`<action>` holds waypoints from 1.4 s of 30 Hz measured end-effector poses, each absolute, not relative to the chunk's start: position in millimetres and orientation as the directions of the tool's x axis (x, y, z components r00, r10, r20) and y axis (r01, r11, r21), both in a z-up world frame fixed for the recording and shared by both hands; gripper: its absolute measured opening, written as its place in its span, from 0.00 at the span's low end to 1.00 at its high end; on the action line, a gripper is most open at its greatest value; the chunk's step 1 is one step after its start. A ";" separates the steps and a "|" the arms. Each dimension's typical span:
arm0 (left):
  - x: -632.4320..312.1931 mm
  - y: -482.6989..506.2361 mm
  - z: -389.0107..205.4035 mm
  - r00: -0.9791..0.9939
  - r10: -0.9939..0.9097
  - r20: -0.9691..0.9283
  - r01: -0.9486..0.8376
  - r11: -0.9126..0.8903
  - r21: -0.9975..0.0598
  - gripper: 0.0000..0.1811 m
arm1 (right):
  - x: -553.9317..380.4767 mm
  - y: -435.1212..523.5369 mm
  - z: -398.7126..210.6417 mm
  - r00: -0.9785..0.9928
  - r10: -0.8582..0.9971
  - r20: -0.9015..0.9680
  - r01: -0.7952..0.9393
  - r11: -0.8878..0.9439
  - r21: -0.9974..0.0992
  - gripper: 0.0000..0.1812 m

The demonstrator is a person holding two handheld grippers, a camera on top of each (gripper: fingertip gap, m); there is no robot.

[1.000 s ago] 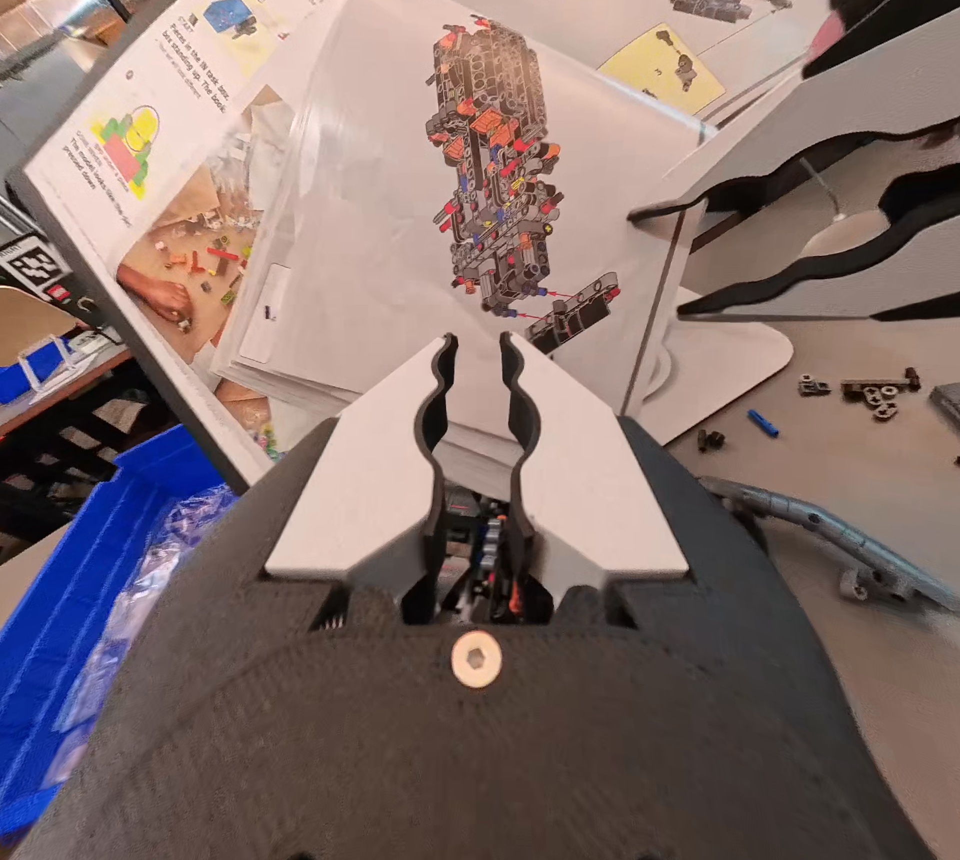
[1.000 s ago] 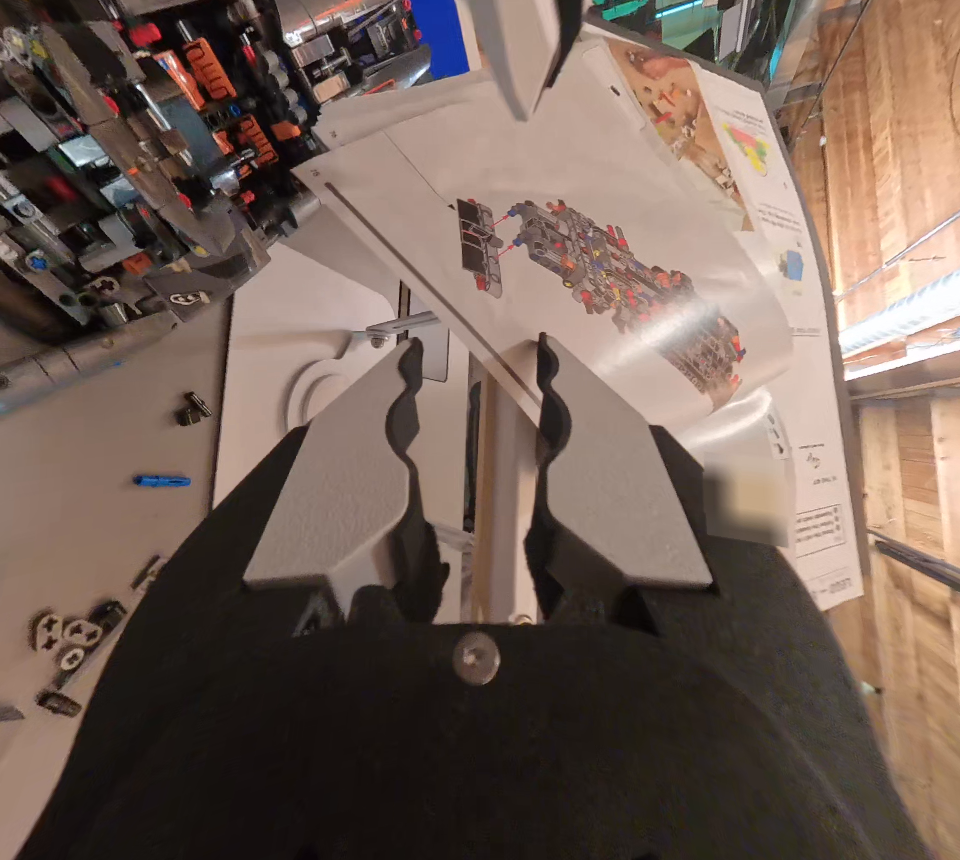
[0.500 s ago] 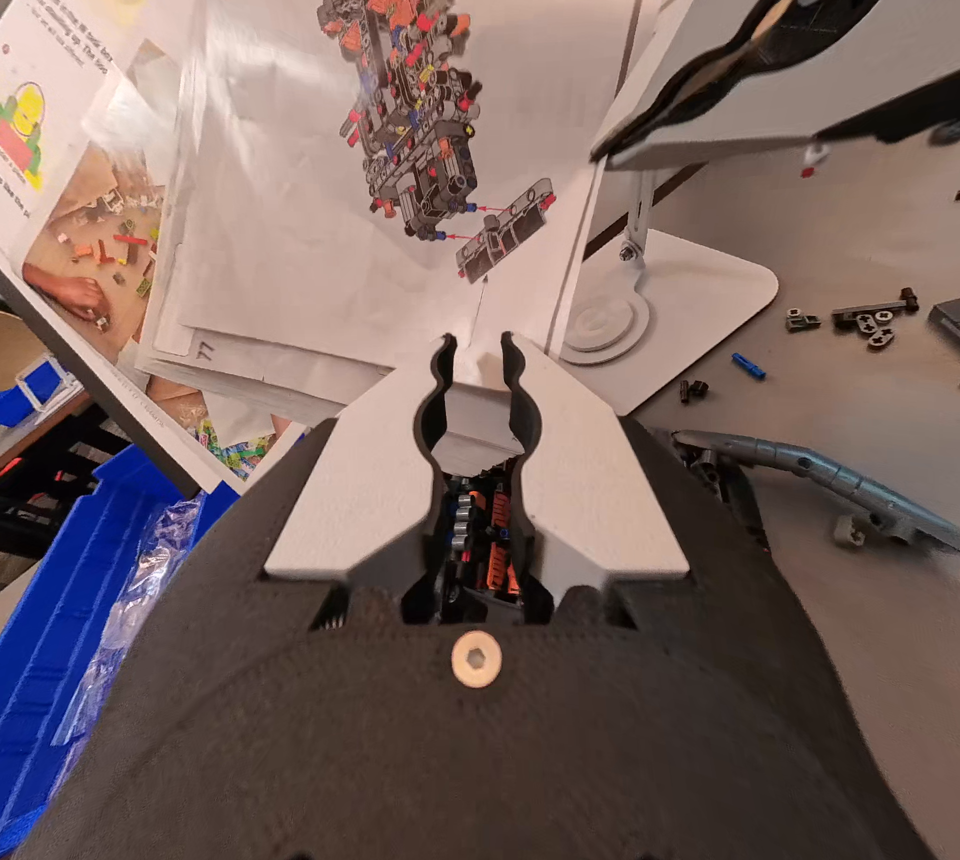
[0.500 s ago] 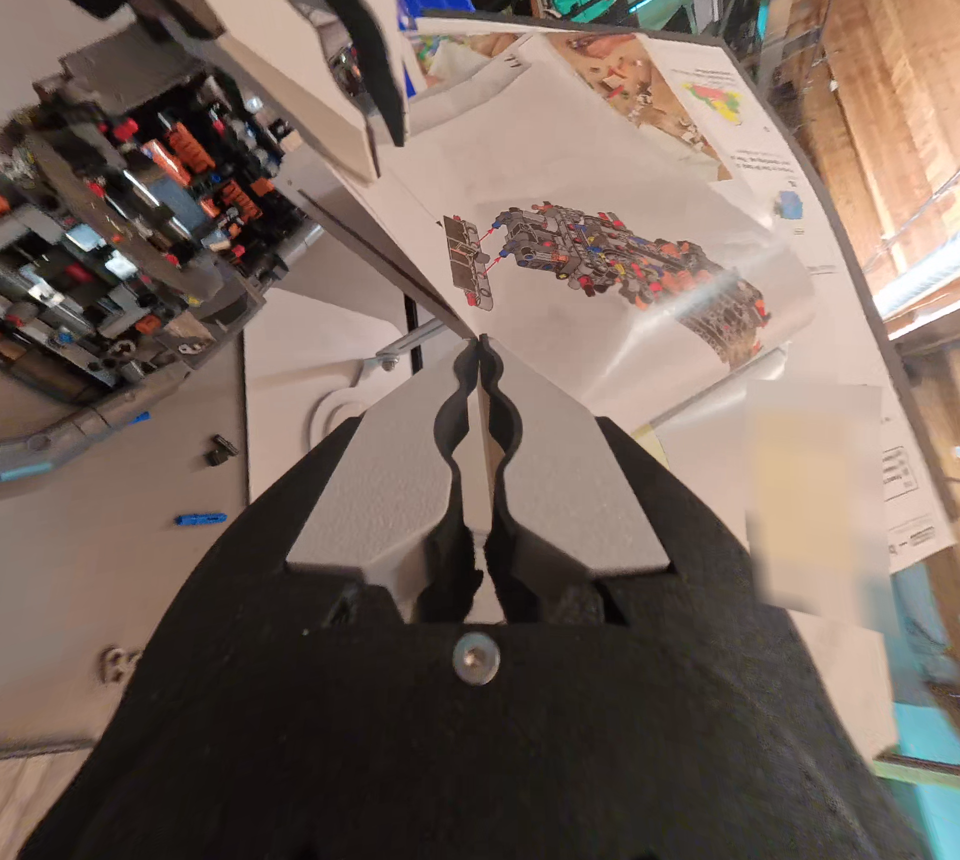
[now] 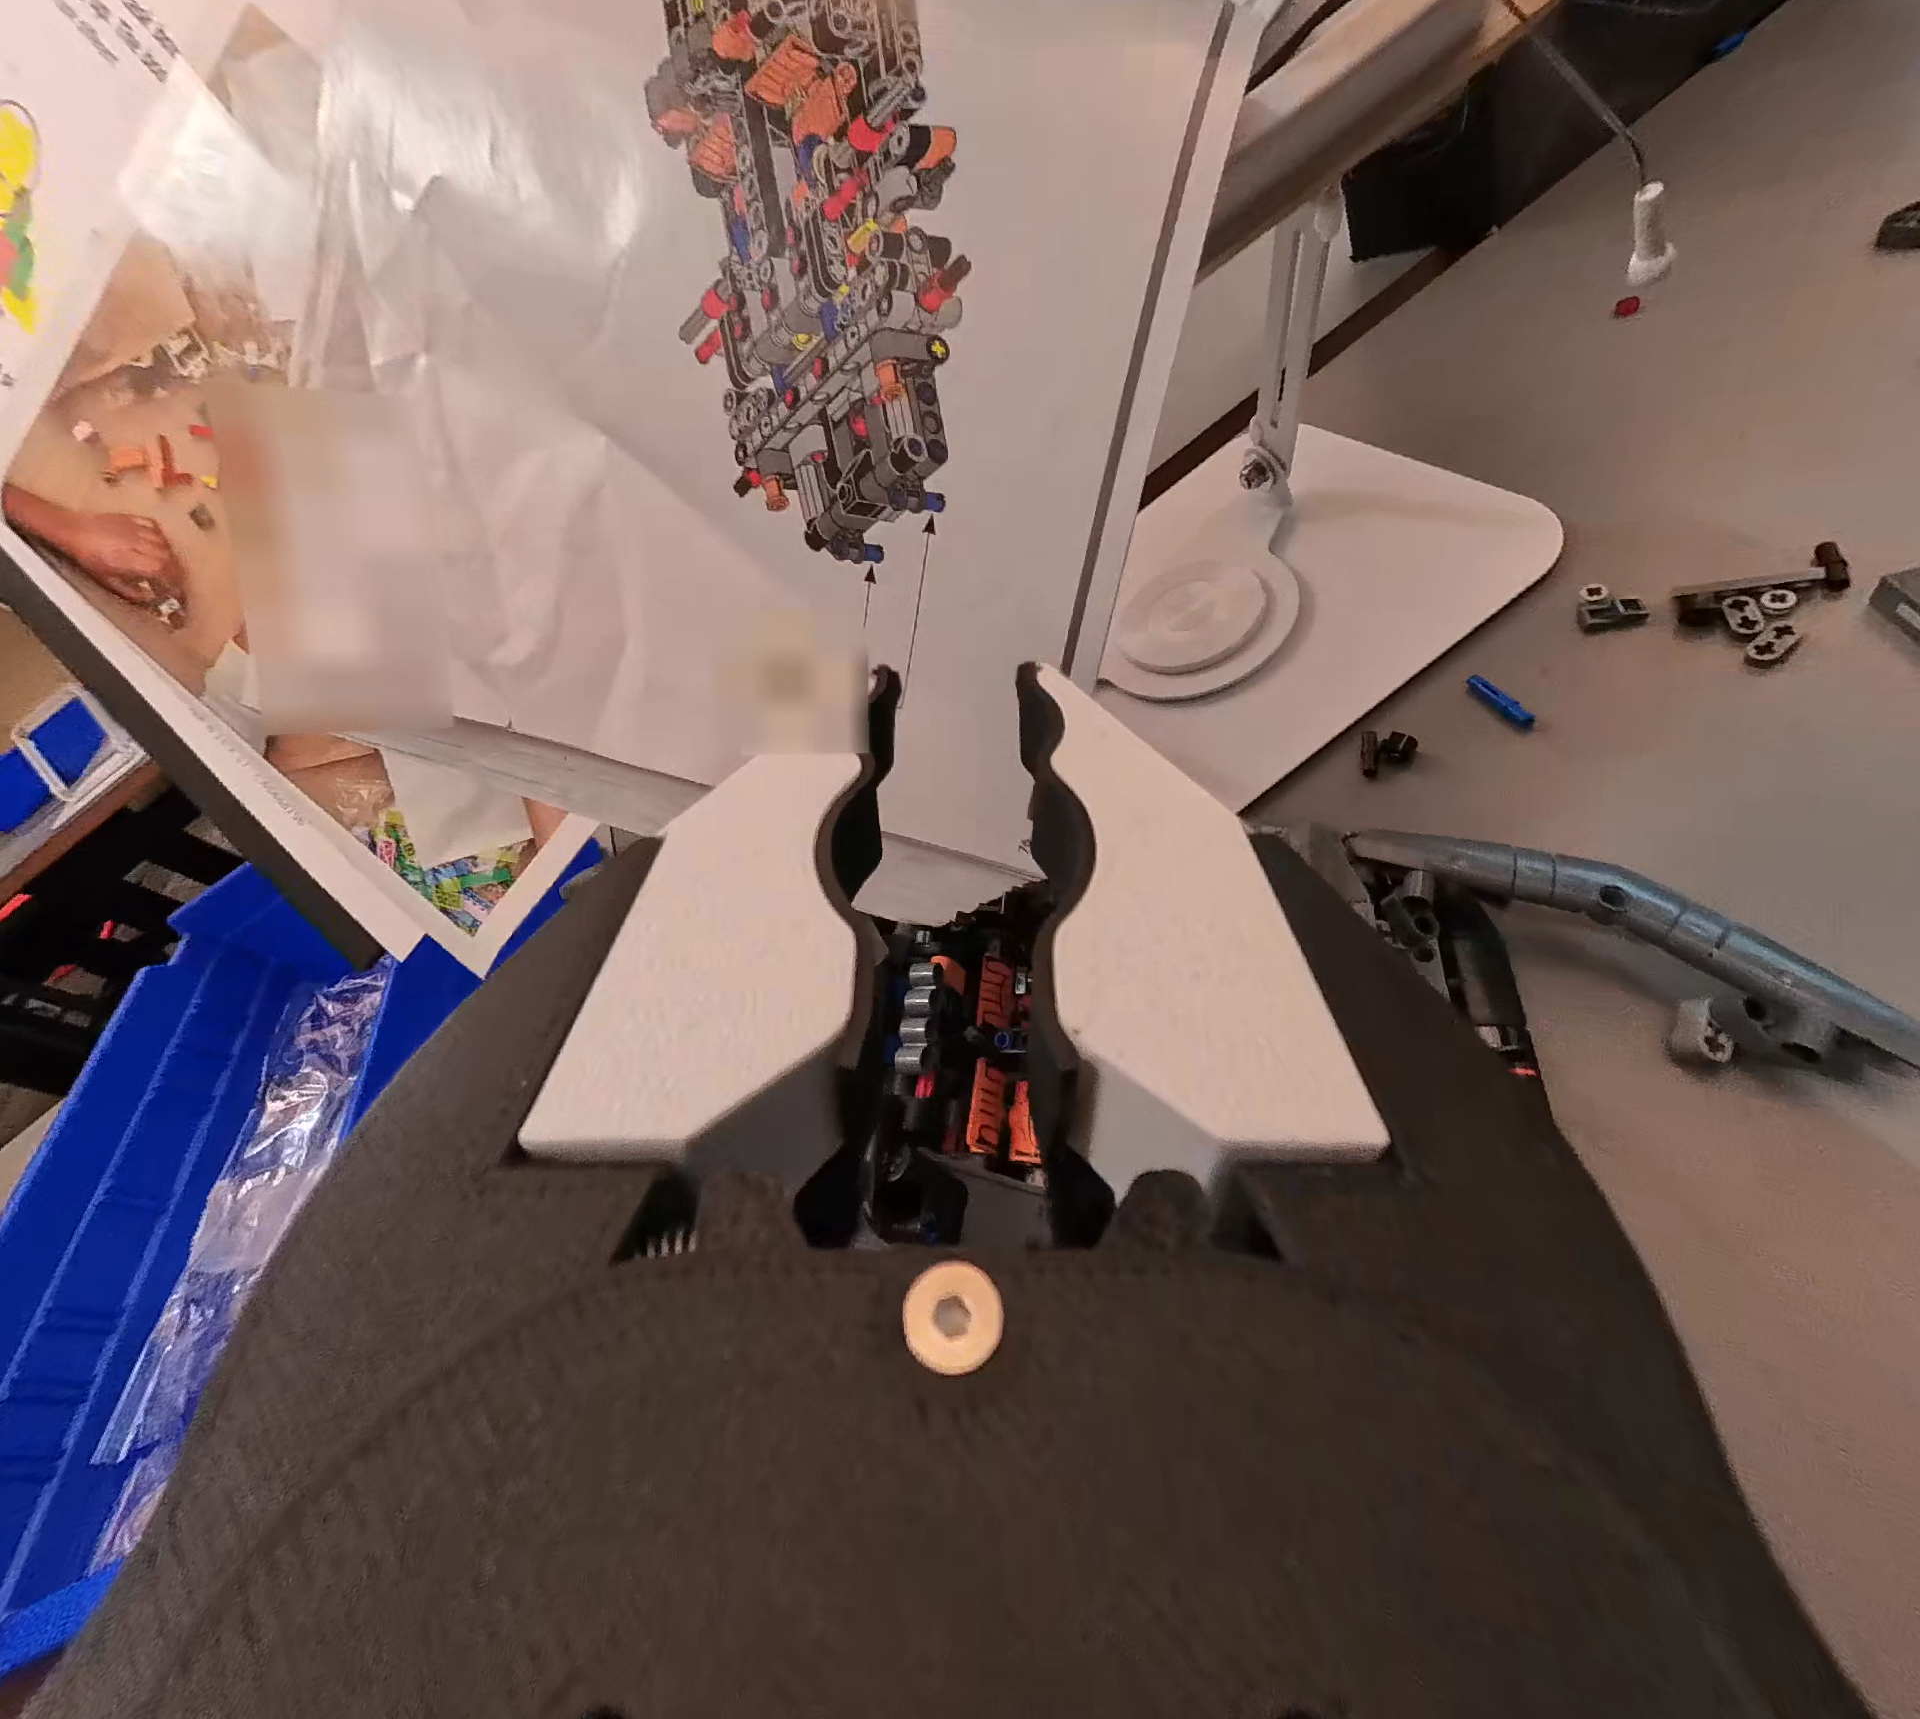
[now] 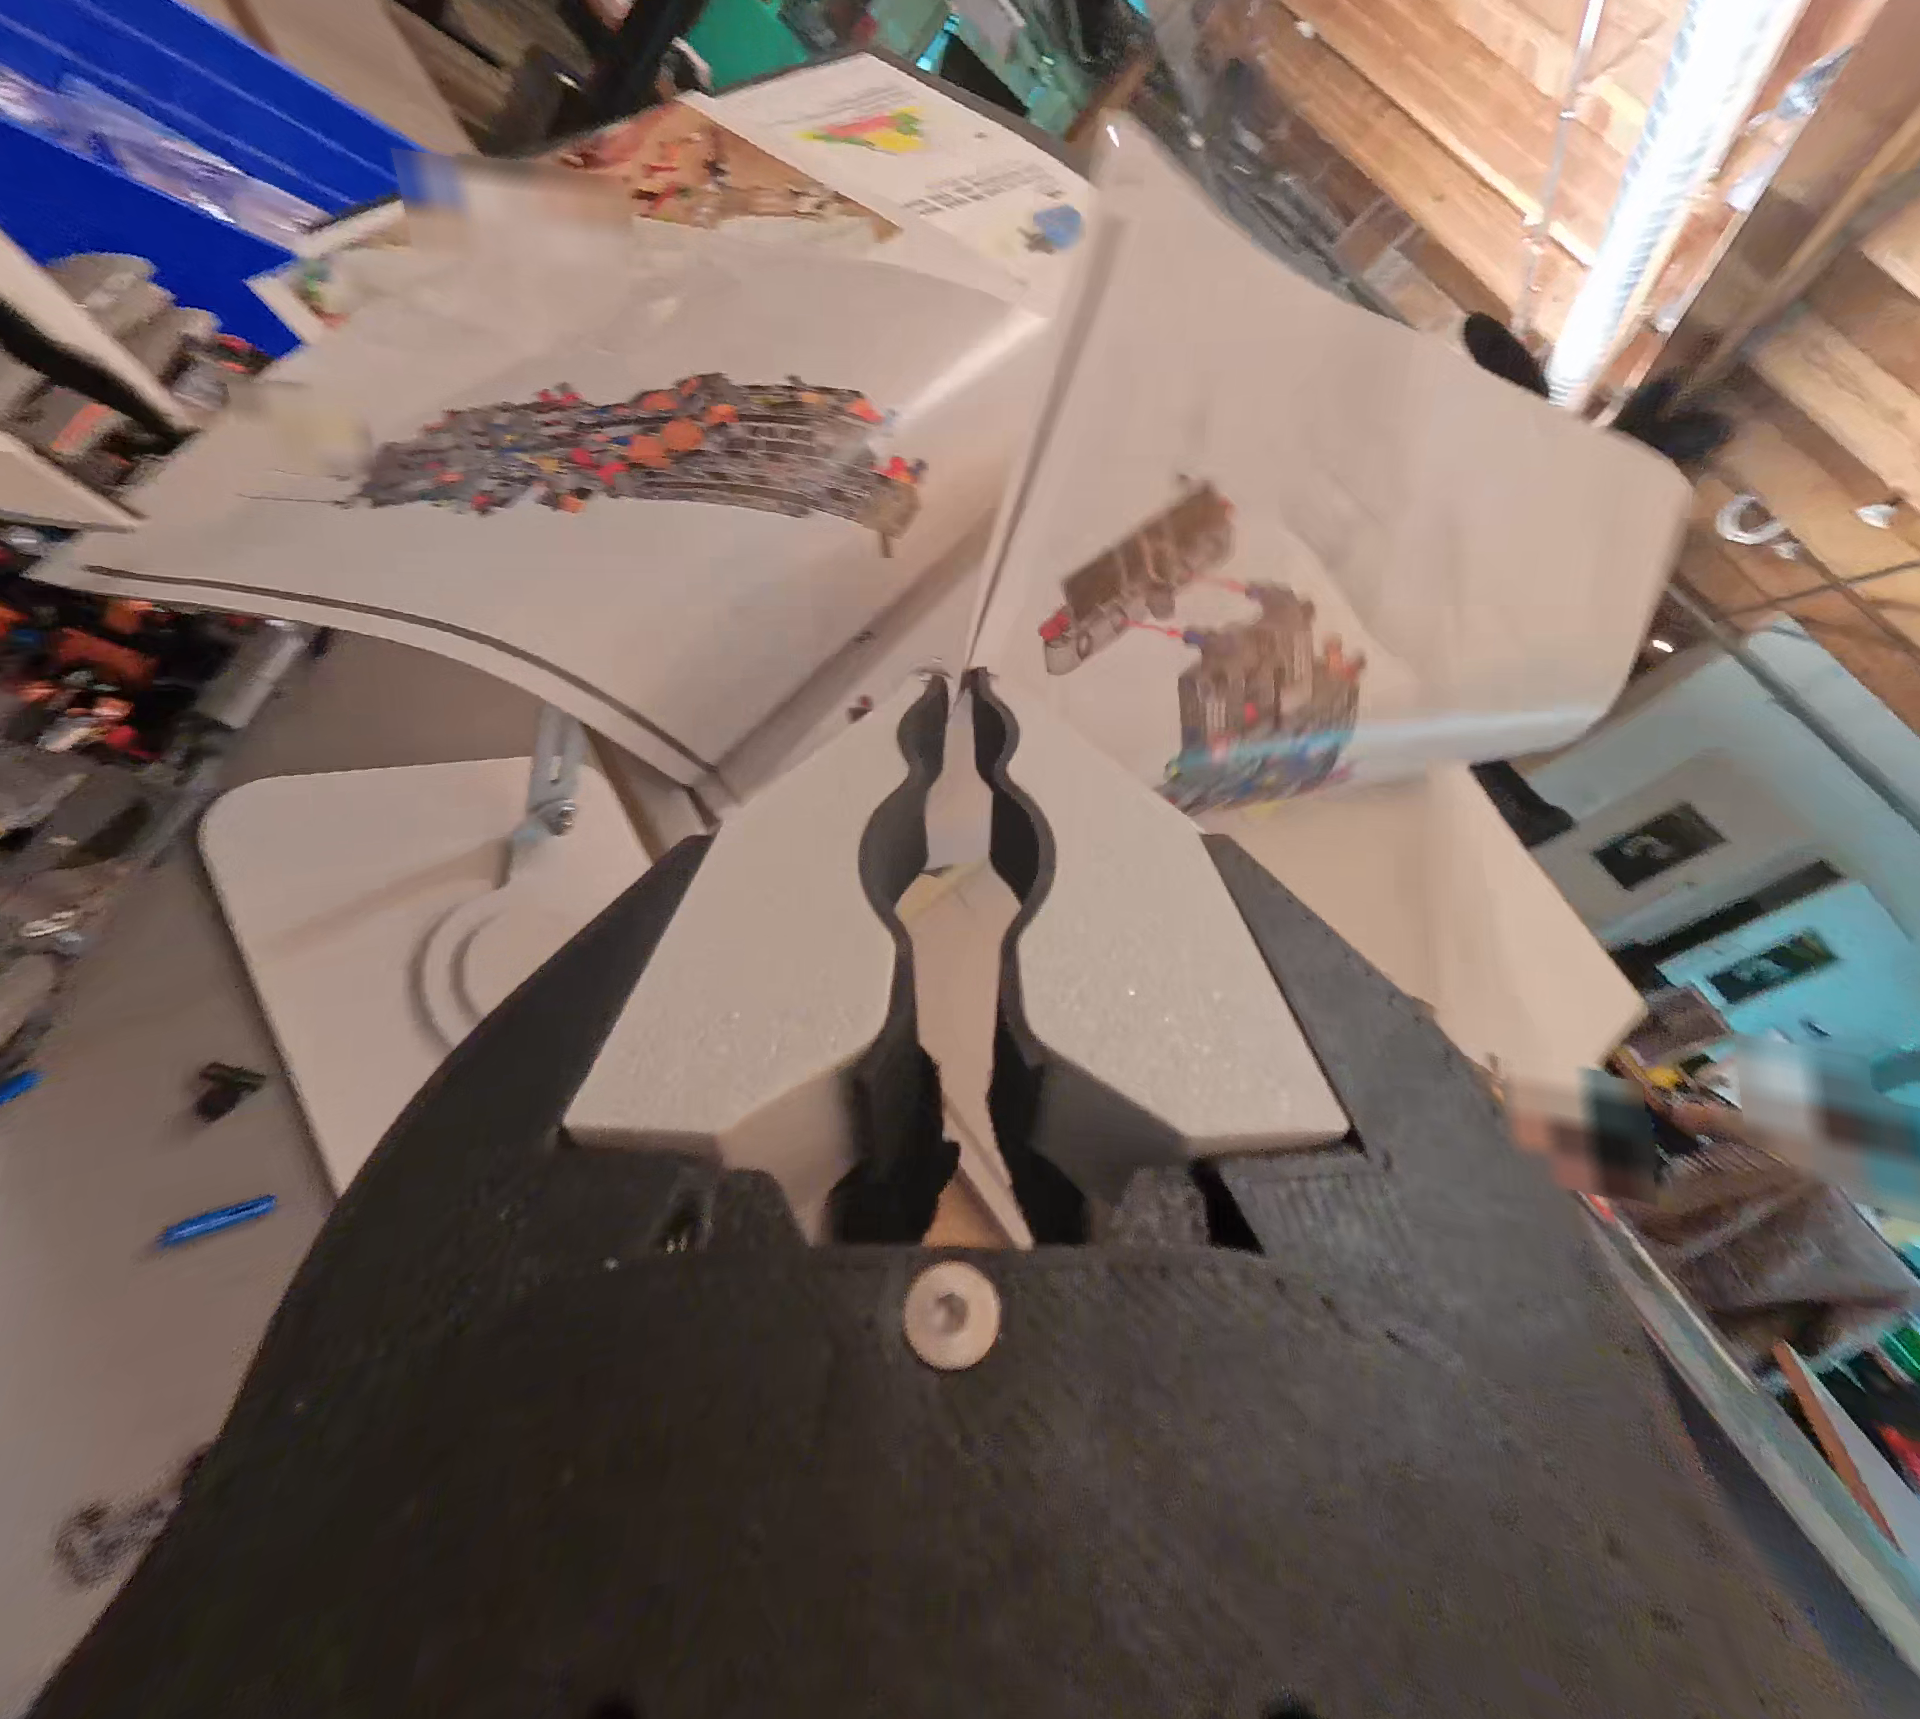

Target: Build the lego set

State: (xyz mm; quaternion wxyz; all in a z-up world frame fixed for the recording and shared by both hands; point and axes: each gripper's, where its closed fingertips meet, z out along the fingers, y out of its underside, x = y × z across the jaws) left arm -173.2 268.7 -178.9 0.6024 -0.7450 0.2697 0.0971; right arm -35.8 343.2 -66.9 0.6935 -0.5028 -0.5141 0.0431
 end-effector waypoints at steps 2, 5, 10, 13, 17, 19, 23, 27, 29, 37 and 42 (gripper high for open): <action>-174.5 269.5 -181.5 0.837 -0.285 -0.468 -0.519 -0.138 -0.844 0.12 | -26.3 352.3 -60.7 0.513 0.529 0.677 0.473 0.483 -0.736 0.06; -177.1 270.2 -185.0 0.844 -0.293 -0.449 -0.505 -0.155 -0.849 0.12 | -16.8 360.1 -53.2 0.559 0.476 0.679 0.483 0.478 -0.733 0.17; -177.0 270.9 -189.6 0.843 -0.303 -0.445 -0.507 -0.167 -0.846 0.13 | -20.6 345.1 -40.3 0.553 0.386 0.738 0.491 0.565 -0.663 0.27; -174.9 271.8 -194.8 0.834 -0.313 -0.454 -0.521 -0.179 -0.834 0.13 | -40.5 315.4 -43.8 0.441 0.334 0.833 0.513 0.668 -0.539 0.21; -175.1 273.0 -199.6 0.823 -0.318 -0.471 -0.543 -0.194 -0.817 0.14 | -57.9 289.8 -39.6 0.417 0.306 0.856 0.503 0.706 -0.498 0.27; -174.8 273.3 -199.9 0.825 -0.322 -0.465 -0.538 -0.195 -0.820 0.15 | -68.6 274.4 -45.7 0.372 0.265 0.890 0.501 0.750 -0.432 0.24; -176.6 274.0 -202.2 0.829 -0.328 -0.452 -0.530 -0.209 -0.822 0.16 | -66.0 314.1 -60.3 0.410 0.297 0.862 0.624 0.598 -0.503 0.34; -177.7 273.9 -203.2 0.832 -0.328 -0.447 -0.526 -0.213 -0.823 0.15 | -9.6 382.8 -65.8 0.597 0.369 0.712 0.629 0.337 -0.701 0.39; -177.5 274.4 -204.1 0.830 -0.331 -0.448 -0.529 -0.215 -0.821 0.15 | 14.1 396.6 -51.7 0.689 0.374 0.621 0.556 0.276 -0.784 0.37; -179.9 275.7 -205.7 0.835 -0.325 -0.444 -0.524 -0.223 -0.822 0.16 | 0.4 320.6 19.1 0.638 0.263 0.724 0.465 0.618 -0.634 0.34; -177.8 274.5 -206.1 0.832 -0.334 -0.443 -0.527 -0.223 -0.820 0.16 | -56.2 303.4 -36.2 0.437 0.444 0.782 0.499 0.603 -0.622 0.38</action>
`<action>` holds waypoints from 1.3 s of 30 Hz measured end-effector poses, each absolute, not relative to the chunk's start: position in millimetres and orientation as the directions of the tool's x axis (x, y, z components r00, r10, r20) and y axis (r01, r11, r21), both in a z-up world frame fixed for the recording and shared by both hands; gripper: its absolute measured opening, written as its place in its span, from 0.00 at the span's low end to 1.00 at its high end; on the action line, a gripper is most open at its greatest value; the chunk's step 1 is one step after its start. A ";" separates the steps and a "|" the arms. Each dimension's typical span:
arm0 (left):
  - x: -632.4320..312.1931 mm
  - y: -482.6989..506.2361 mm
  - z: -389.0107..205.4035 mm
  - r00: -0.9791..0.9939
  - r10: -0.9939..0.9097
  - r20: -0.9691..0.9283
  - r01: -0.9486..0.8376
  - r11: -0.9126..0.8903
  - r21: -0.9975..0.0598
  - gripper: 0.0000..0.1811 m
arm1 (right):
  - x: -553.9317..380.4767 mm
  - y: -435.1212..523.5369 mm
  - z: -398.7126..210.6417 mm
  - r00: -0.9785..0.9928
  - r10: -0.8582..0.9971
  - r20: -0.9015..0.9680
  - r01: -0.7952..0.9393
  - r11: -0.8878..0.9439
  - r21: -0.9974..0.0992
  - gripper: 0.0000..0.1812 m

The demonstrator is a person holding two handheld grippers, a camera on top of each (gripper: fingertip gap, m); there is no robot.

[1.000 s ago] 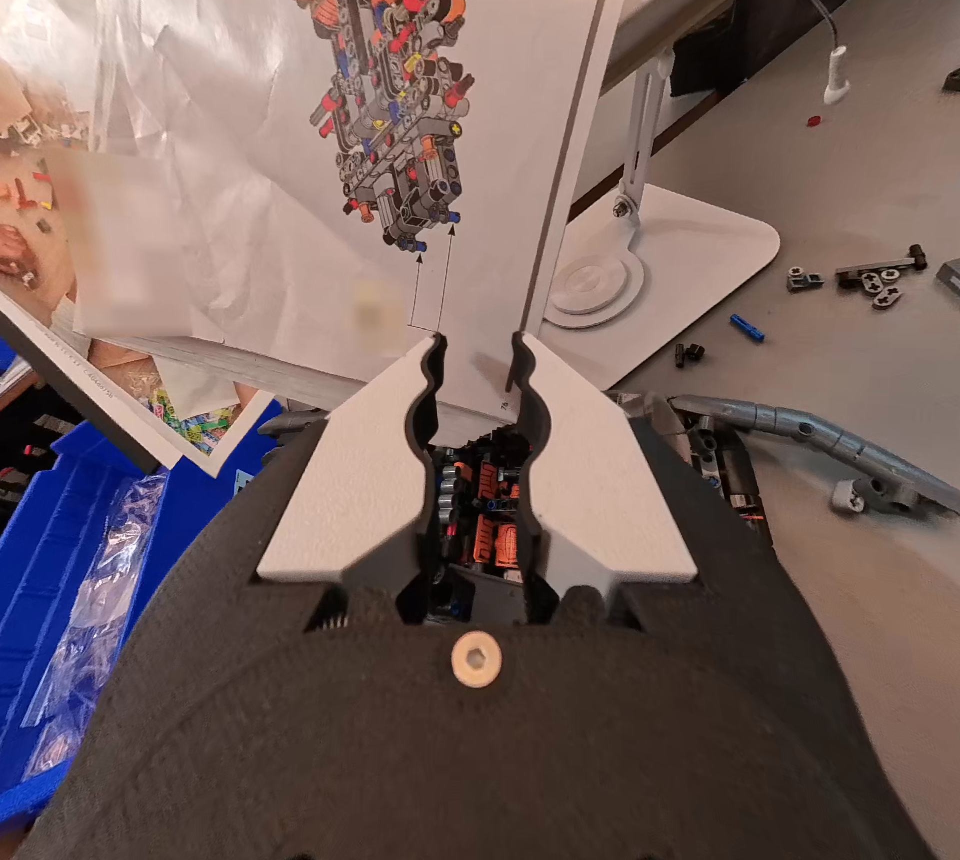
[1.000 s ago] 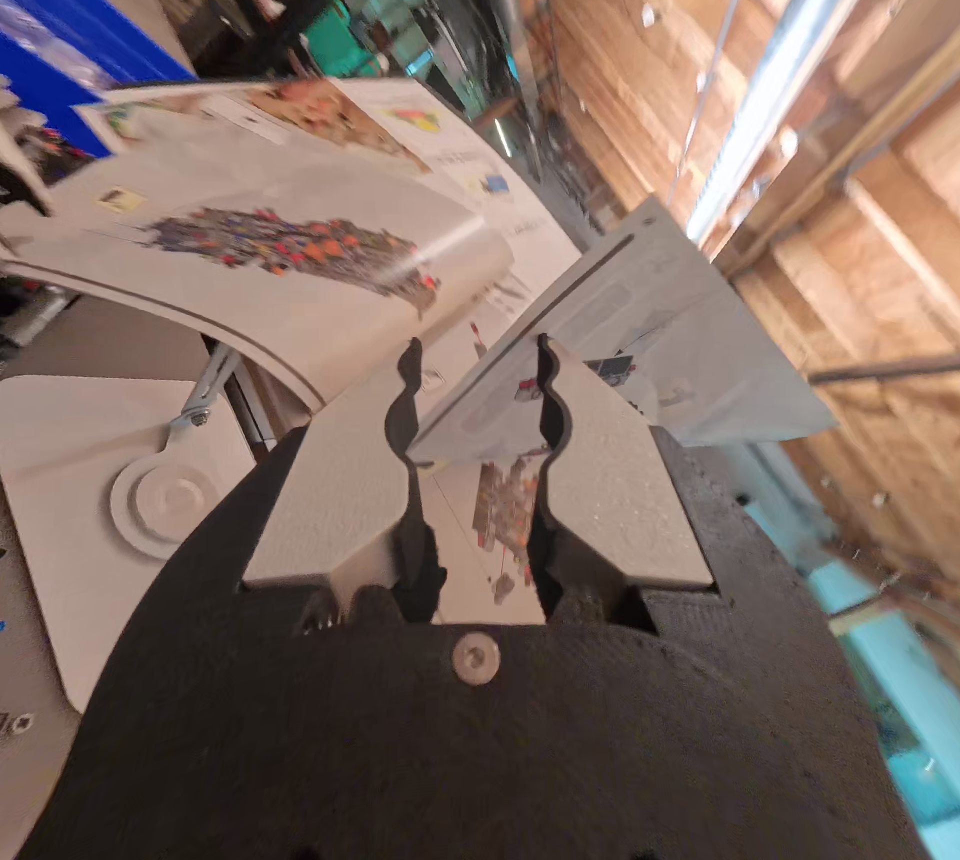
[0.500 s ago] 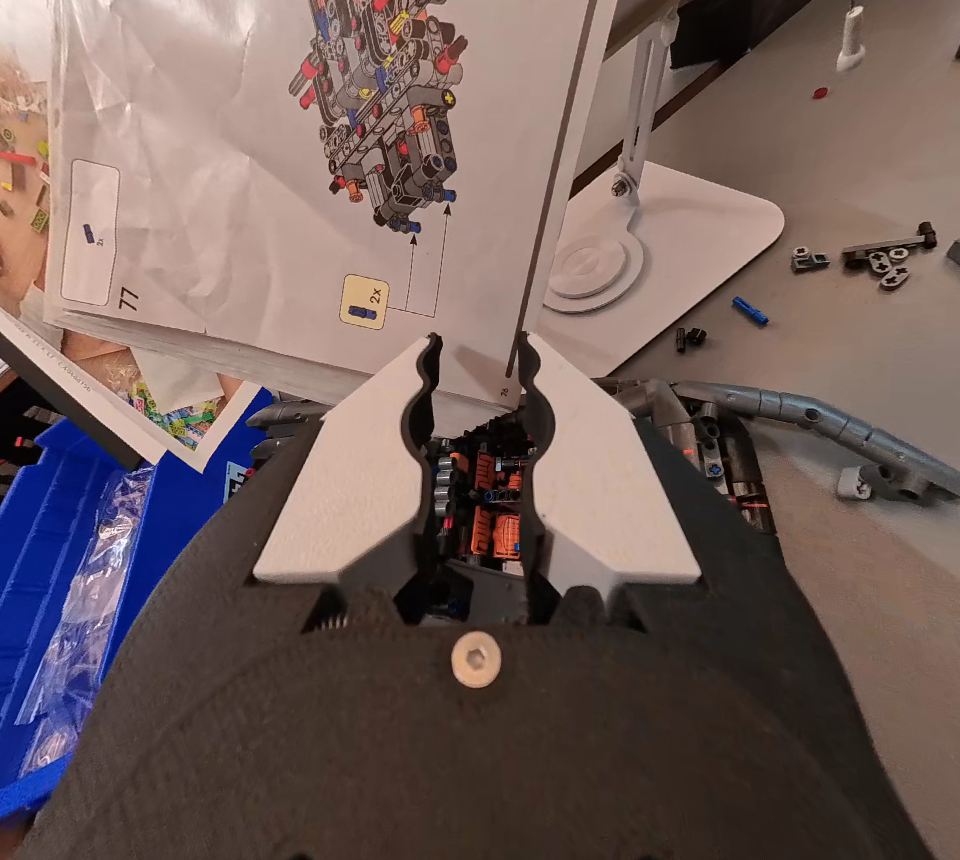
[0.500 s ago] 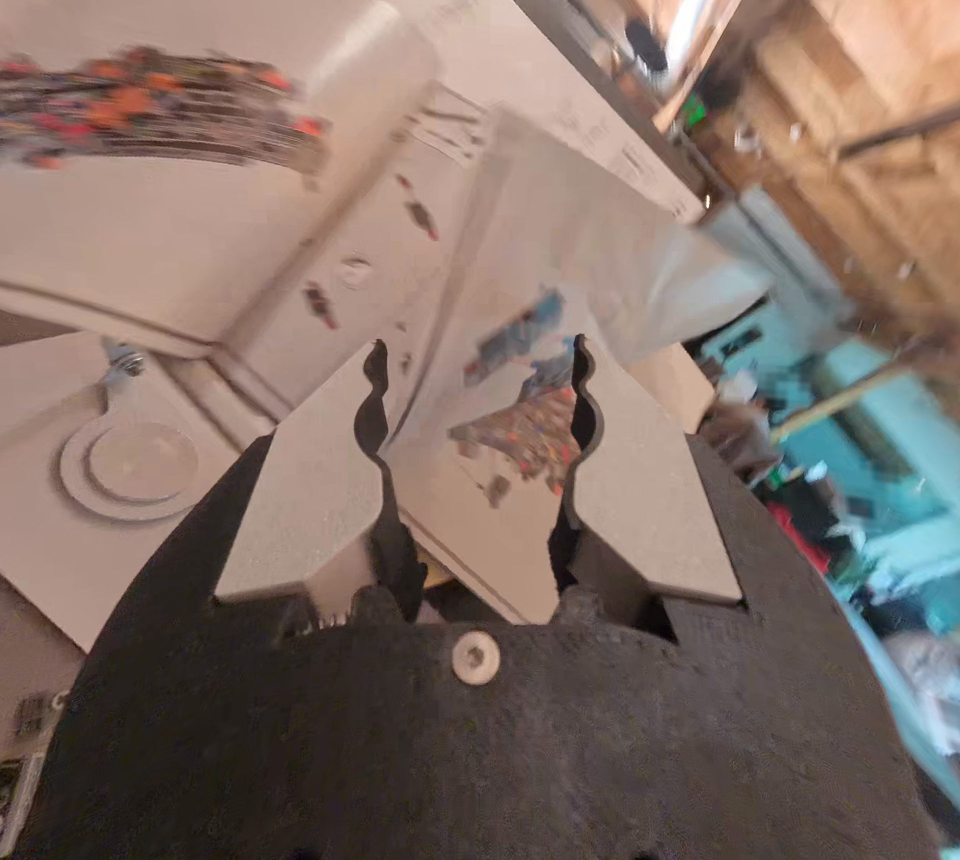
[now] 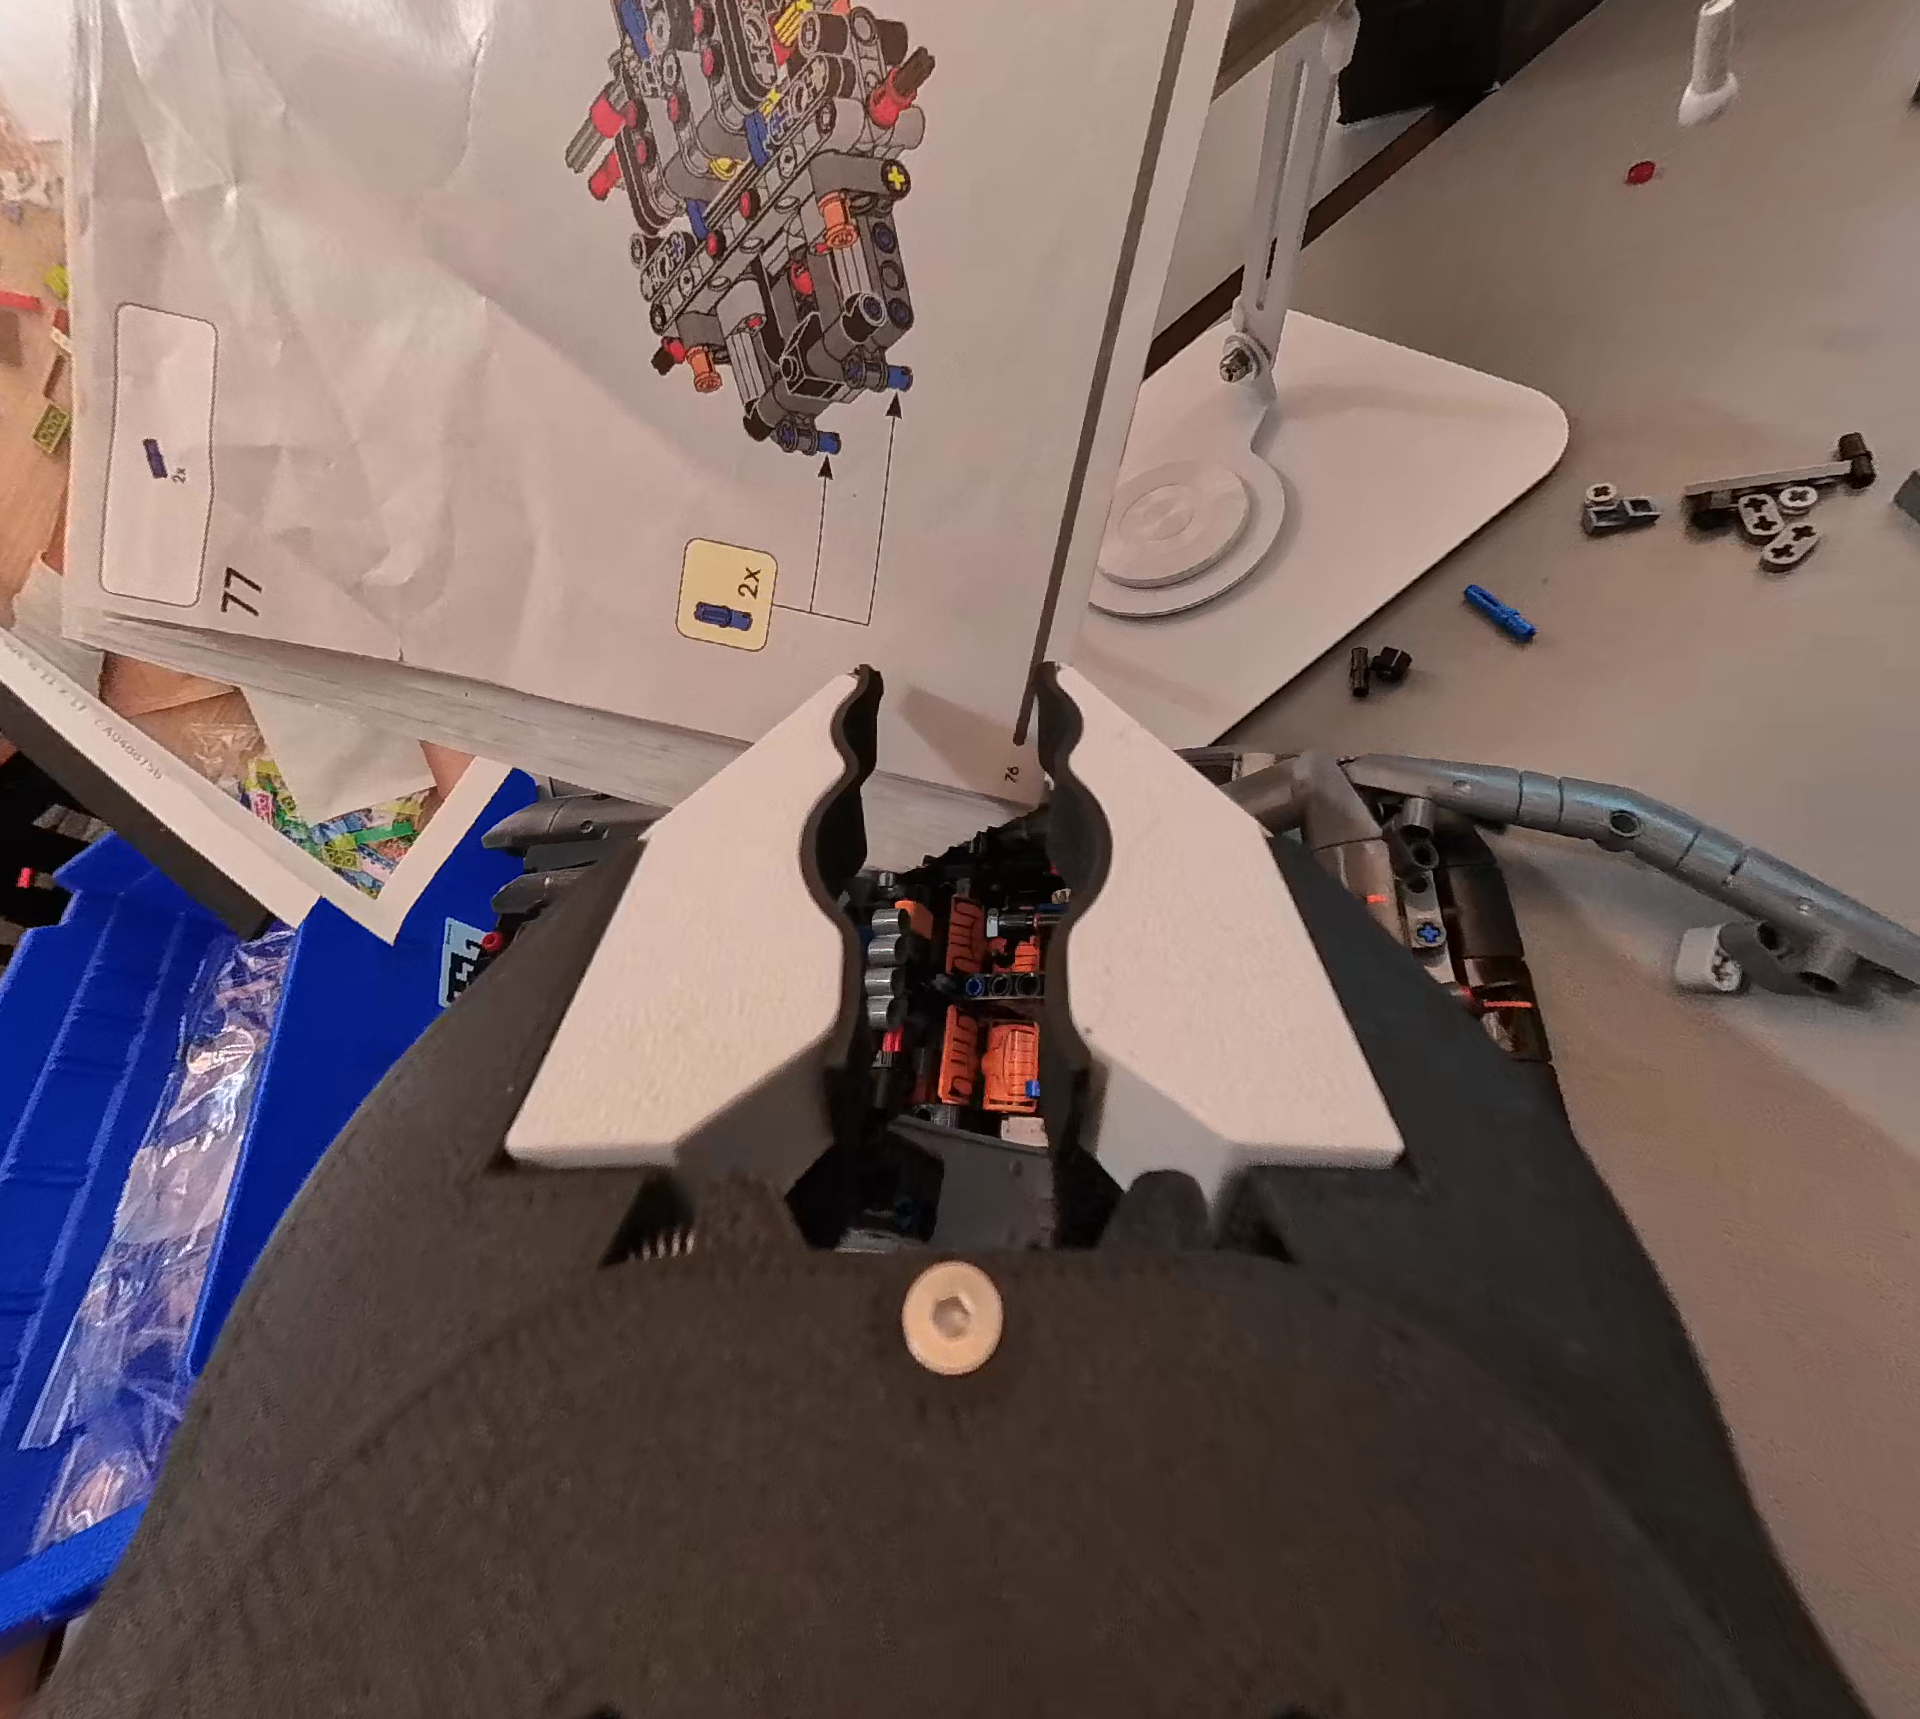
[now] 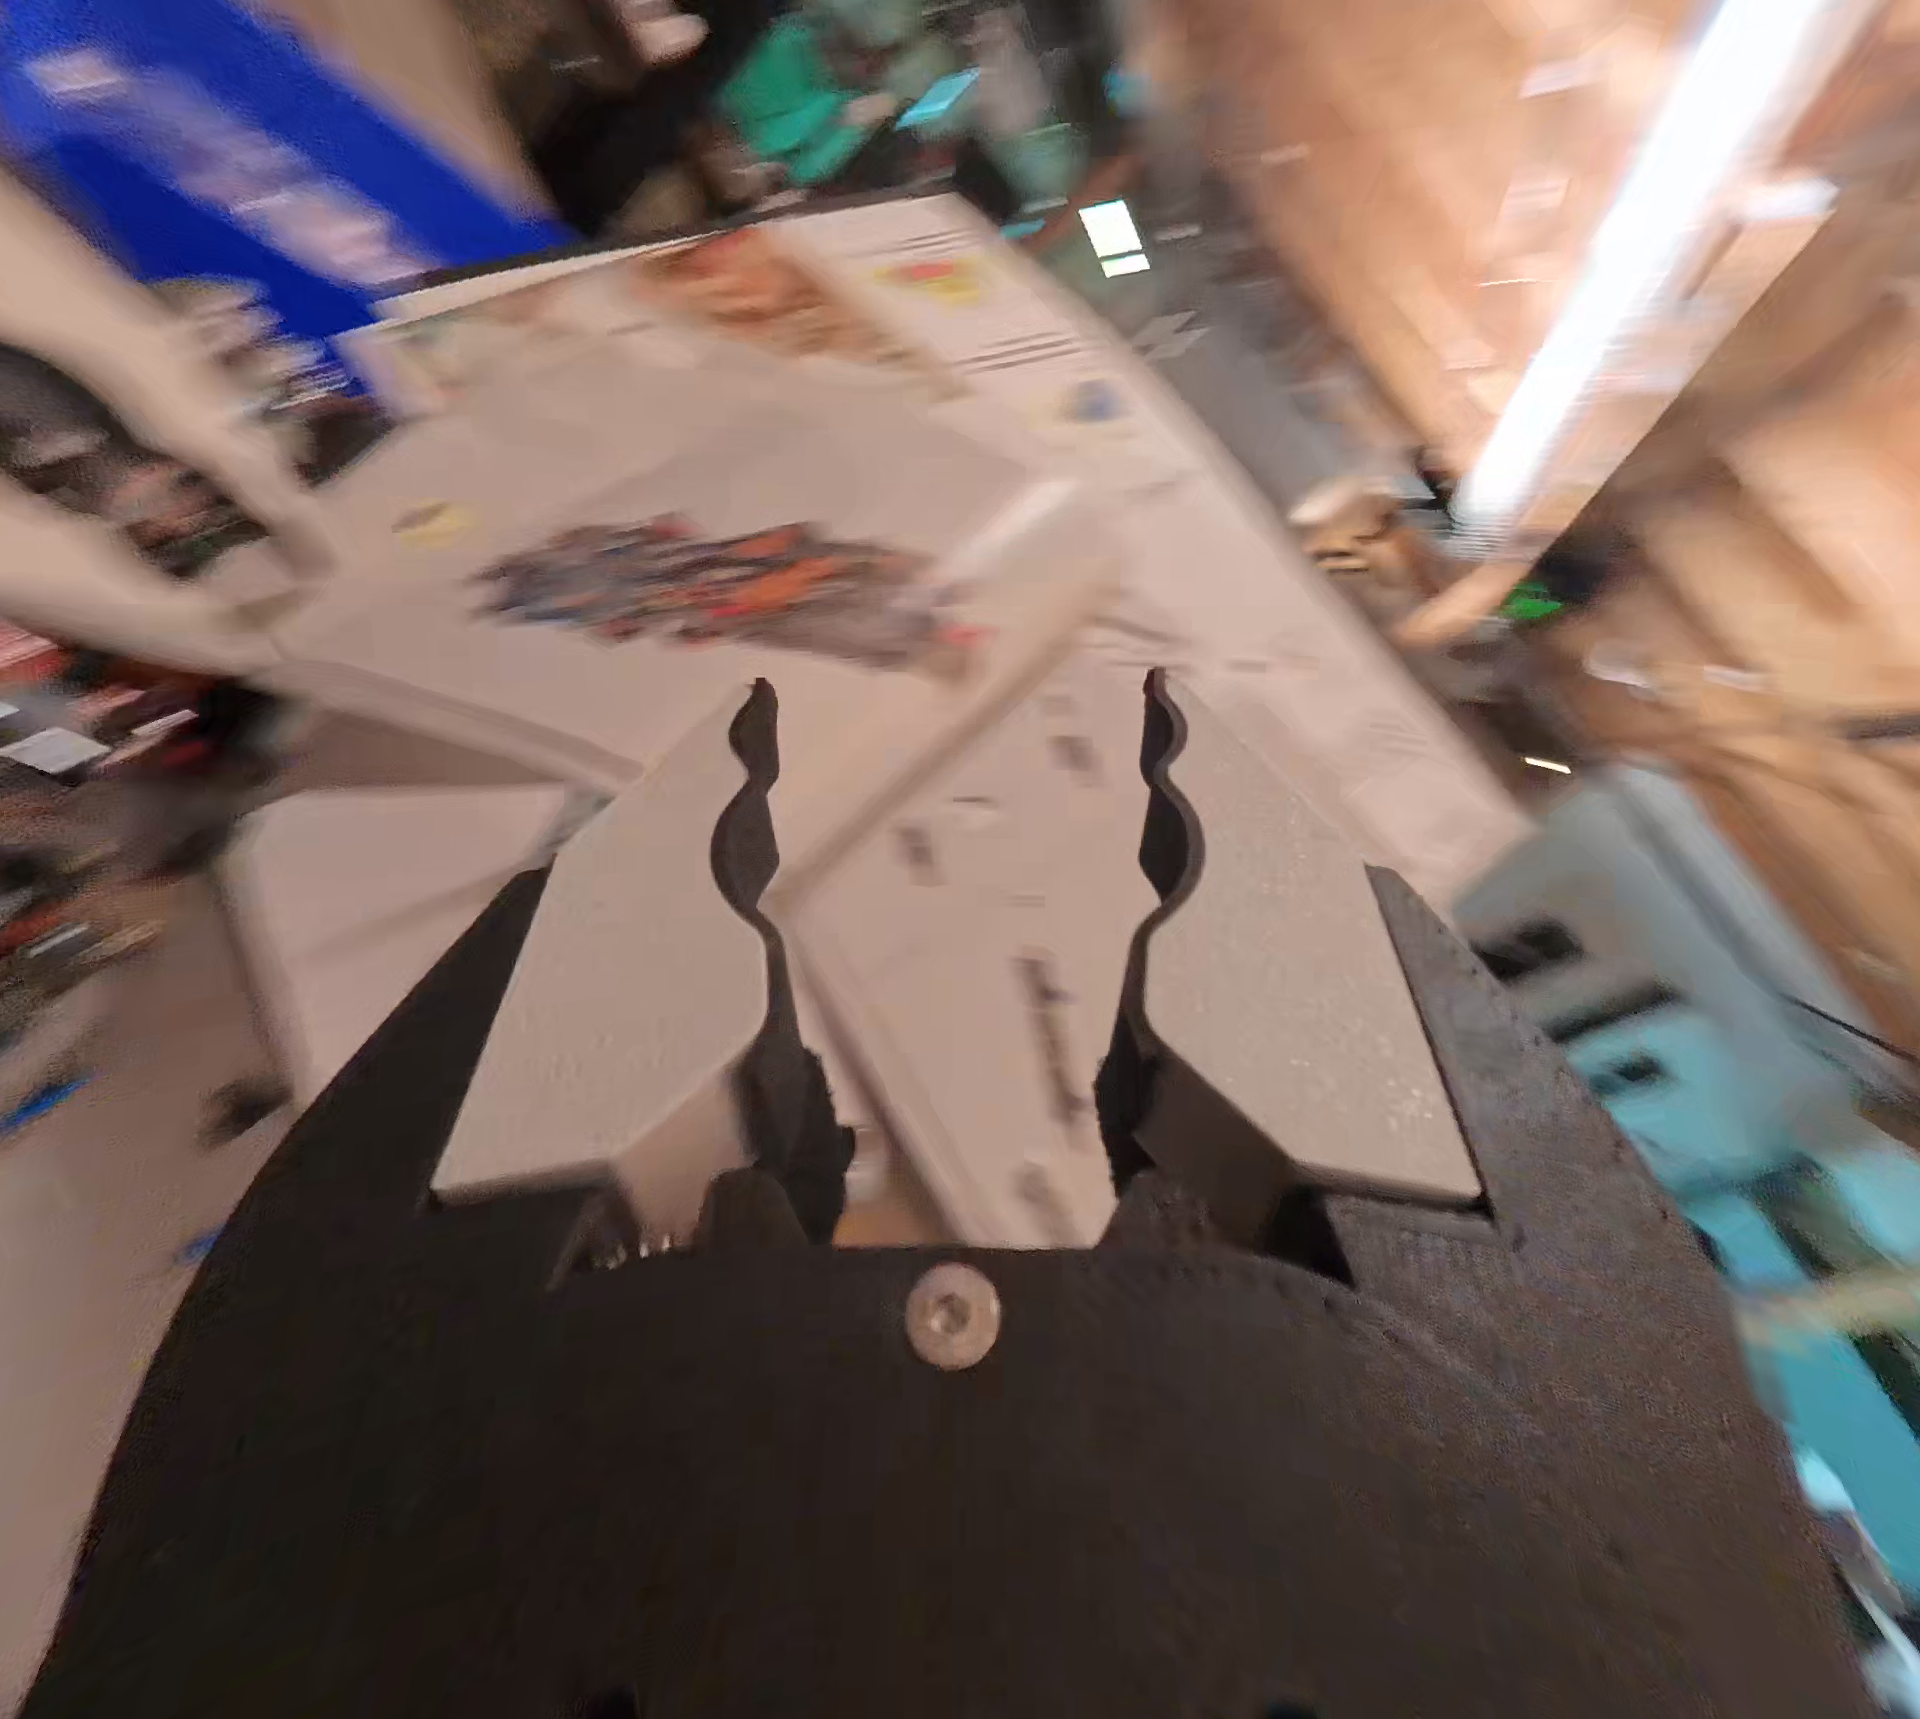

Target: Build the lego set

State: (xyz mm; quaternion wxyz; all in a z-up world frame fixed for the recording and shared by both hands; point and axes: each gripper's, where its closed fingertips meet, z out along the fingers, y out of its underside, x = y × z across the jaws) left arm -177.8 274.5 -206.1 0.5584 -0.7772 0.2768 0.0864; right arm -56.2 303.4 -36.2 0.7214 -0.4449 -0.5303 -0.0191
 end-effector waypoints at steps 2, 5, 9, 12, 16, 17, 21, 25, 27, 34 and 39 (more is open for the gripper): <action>-175.5 274.7 -207.1 0.832 -0.341 -0.438 -0.525 -0.224 -0.822 0.16 | -86.0 293.0 -87.2 0.233 0.539 0.809 0.554 0.610 -0.566 0.36; -170.4 275.2 -208.4 0.822 -0.356 -0.445 -0.535 -0.215 -0.817 0.15 | -107.4 290.4 -138.6 0.074 0.485 0.871 0.644 0.644 -0.413 0.30; -162.9 274.8 -210.2 0.801 -0.378 -0.464 -0.560 -0.201 -0.804 0.14 | -117.5 292.2 -158.9 0.038 0.416 0.908 0.671 0.663 -0.332 0.17; -162.4 274.9 -210.7 0.800 -0.380 -0.465 -0.562 -0.201 -0.802 0.14 | -117.6 296.5 -159.1 0.057 0.420 0.906 0.675 0.652 -0.345 0.14; -161.6 273.3 -207.7 0.800 -0.386 -0.460 -0.556 -0.187 -0.810 0.15 | -115.9 295.3 -160.4 0.051 0.448 0.893 0.666 0.651 -0.364 0.09; -160.9 272.7 -207.2 0.798 -0.391 -0.460 -0.557 -0.184 -0.810 0.14 | -115.7 293.9 -159.4 0.048 0.449 0.892 0.659 0.657 -0.366 0.09; -161.6 272.8 -208.1 0.798 -0.395 -0.455 -0.556 -0.190 -0.809 0.15 | -110.1 295.9 -155.9 0.043 0.473 0.880 0.660 0.648 -0.380 0.09; -161.1 273.0 -211.5 0.796 -0.406 -0.449 -0.555 -0.194 -0.809 0.15 | -106.8 295.6 -156.1 0.047 0.541 0.840 0.639 0.630 -0.441 0.07; -161.4 273.4 -212.2 0.796 -0.405 -0.449 -0.556 -0.197 -0.808 0.15 | -105.4 297.3 -157.5 0.052 0.566 0.823 0.643 0.611 -0.462 0.05; -162.2 273.0 -211.9 0.801 -0.408 -0.438 -0.546 -0.197 -0.814 0.15 | -104.3 295.7 -157.3 0.075 0.672 0.736 0.604 0.557 -0.570 0.01; -163.5 271.5 -207.4 0.799 -0.407 -0.443 -0.546 -0.183 -0.818 0.18 | -102.9 296.8 -156.5 0.110 0.753 0.649 0.576 0.484 -0.659 0.00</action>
